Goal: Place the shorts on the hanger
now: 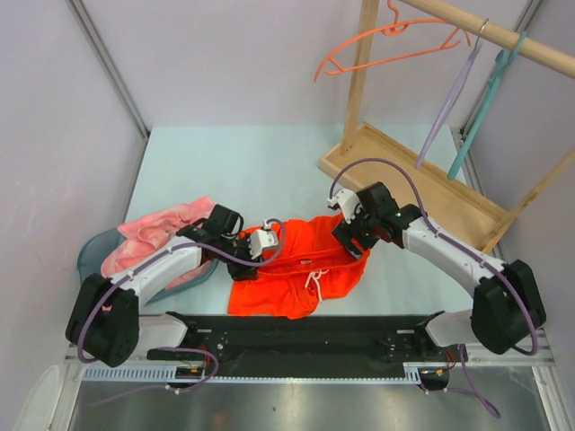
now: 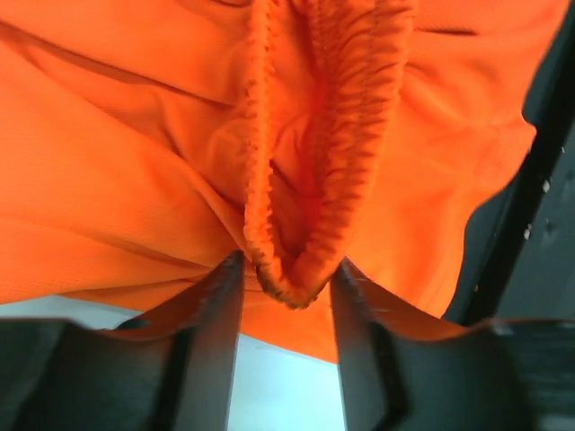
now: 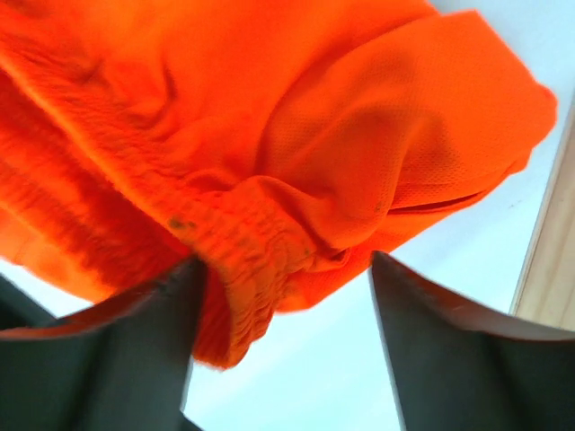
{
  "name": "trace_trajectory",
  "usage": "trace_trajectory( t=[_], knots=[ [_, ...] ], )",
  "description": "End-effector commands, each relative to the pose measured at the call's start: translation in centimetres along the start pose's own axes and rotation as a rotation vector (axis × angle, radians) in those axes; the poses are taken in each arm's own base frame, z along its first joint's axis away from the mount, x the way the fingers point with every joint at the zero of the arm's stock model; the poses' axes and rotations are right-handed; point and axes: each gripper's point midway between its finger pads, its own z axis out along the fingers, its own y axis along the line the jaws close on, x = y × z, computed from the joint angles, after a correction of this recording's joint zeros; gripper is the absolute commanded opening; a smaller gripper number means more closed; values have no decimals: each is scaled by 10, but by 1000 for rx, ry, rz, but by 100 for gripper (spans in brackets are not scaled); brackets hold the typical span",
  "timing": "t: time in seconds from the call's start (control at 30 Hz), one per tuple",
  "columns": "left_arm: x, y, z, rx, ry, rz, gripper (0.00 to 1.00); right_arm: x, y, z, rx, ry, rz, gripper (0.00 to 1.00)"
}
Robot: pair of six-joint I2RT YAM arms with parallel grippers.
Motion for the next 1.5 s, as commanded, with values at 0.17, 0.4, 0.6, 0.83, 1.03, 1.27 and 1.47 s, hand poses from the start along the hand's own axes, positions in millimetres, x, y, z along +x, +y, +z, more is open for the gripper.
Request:
trace_trajectory(
  t=[0.17,0.4,0.6,0.83,1.03,1.27,1.47],
  knots=[
    [-47,-7,-47,-33,-80,77,70,-55,26,-98,100,-268,-247,100],
    [-116,-2,-95,-85,-223,91,83,-100,34,-180,190,-472,-239,100],
    [-181,9,-138,-151,-369,122,89,-146,13,-253,281,-650,-184,100],
    [-287,60,-209,-407,-682,80,100,-174,-16,-323,294,-818,43,100],
    [-390,121,-254,-462,-888,93,100,-178,-27,-363,257,-902,177,100],
    [-464,143,-251,-266,-1091,241,100,-174,-47,-406,346,-980,225,100],
    [-468,168,-208,-187,-1095,171,100,-162,-62,-440,466,-1025,269,100]
  ],
)
